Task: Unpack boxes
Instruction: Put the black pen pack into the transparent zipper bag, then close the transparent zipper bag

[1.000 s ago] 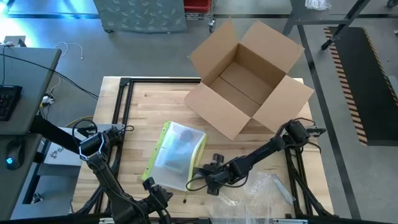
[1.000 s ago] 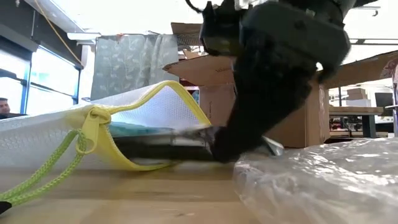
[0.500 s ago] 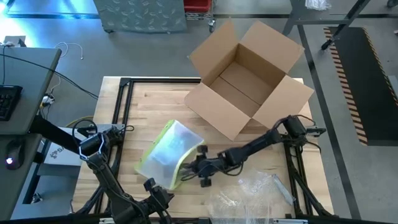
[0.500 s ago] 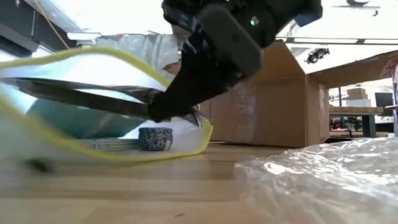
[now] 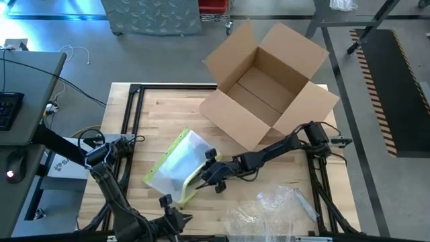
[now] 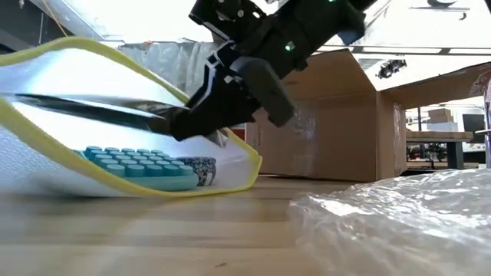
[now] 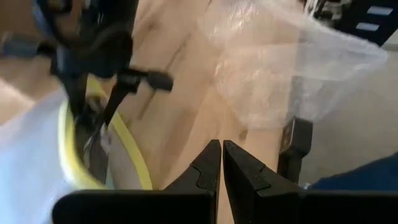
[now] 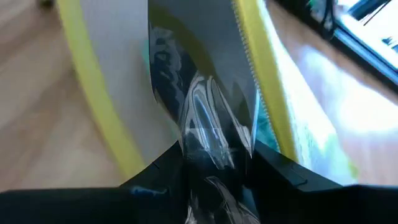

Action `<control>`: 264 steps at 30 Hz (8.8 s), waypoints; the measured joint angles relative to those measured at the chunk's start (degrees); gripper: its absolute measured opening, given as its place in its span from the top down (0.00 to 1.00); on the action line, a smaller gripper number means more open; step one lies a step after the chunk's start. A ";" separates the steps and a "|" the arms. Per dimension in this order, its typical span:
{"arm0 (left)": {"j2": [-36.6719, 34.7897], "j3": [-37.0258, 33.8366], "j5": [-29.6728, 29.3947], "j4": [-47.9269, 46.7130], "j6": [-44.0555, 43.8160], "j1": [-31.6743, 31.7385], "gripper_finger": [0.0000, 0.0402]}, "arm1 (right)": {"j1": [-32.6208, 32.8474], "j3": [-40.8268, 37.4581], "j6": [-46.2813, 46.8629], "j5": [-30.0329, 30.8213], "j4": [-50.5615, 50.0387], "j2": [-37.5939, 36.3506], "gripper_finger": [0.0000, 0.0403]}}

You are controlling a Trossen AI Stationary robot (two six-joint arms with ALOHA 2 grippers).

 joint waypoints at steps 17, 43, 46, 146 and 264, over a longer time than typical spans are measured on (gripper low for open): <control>0.00 2.34 -5.46 2.73 1.67 0.46 1.00 | -2.52 0.36 -18.00 1.78 18.60 8.87 0.60; 0.02 2.29 -0.37 3.07 -1.39 0.74 1.00 | -2.67 7.28 4.31 16.29 14.38 10.58 0.24; 0.02 2.29 0.03 2.98 -1.39 0.79 1.00 | -1.65 7.28 4.81 16.24 11.59 9.34 0.24; 0.44 -28.79 3.33 -11.28 -30.68 -6.66 0.98 | -2.65 22.41 32.38 -2.78 -16.45 16.02 0.99; -10.16 -19.22 -15.37 12.97 15.98 0.92 0.83 | 14.65 16.27 25.04 7.79 -2.13 -3.57 1.00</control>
